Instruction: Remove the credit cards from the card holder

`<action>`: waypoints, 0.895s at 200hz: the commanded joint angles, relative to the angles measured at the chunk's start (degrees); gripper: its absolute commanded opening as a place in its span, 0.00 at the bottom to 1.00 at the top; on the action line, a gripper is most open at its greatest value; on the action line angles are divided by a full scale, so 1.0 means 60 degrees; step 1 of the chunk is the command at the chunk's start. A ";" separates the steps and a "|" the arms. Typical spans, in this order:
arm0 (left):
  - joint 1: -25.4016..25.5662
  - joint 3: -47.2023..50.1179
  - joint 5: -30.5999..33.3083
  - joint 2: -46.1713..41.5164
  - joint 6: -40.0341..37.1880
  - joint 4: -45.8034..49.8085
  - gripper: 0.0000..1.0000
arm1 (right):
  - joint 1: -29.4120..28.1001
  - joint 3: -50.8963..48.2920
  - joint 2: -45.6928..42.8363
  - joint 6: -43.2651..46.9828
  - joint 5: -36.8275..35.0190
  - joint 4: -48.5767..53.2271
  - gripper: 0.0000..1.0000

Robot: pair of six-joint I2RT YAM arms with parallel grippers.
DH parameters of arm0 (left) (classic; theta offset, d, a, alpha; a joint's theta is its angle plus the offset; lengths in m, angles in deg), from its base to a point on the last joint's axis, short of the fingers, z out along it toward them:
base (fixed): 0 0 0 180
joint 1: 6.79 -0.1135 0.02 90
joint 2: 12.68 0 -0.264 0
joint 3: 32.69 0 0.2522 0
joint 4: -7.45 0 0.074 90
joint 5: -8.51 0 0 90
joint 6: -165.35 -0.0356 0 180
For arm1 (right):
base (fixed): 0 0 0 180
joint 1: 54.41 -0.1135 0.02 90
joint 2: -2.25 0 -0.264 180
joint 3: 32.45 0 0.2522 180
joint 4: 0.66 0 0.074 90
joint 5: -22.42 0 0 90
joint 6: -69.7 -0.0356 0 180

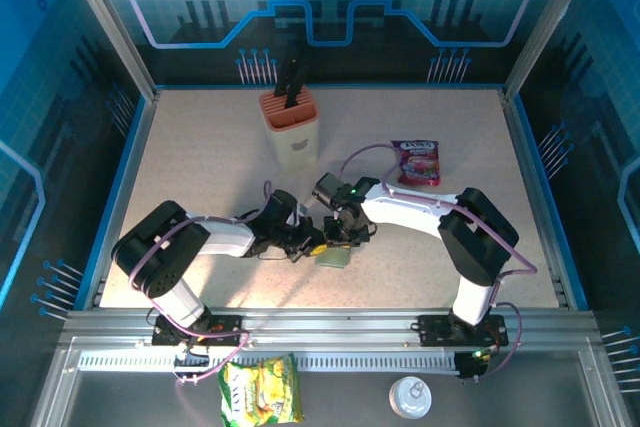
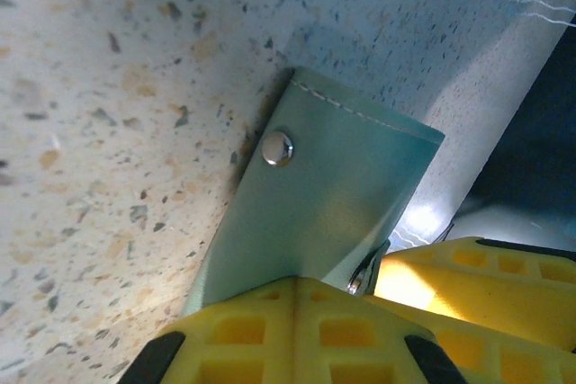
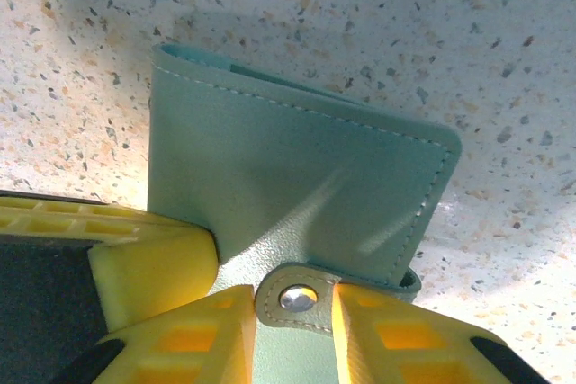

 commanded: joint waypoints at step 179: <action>-0.0144 -0.0095 0.1042 -0.1370 -0.0035 0.2617 0.00 | -0.0583 0.0228 0.1023 0.0159 -0.1151 0.0488 0.15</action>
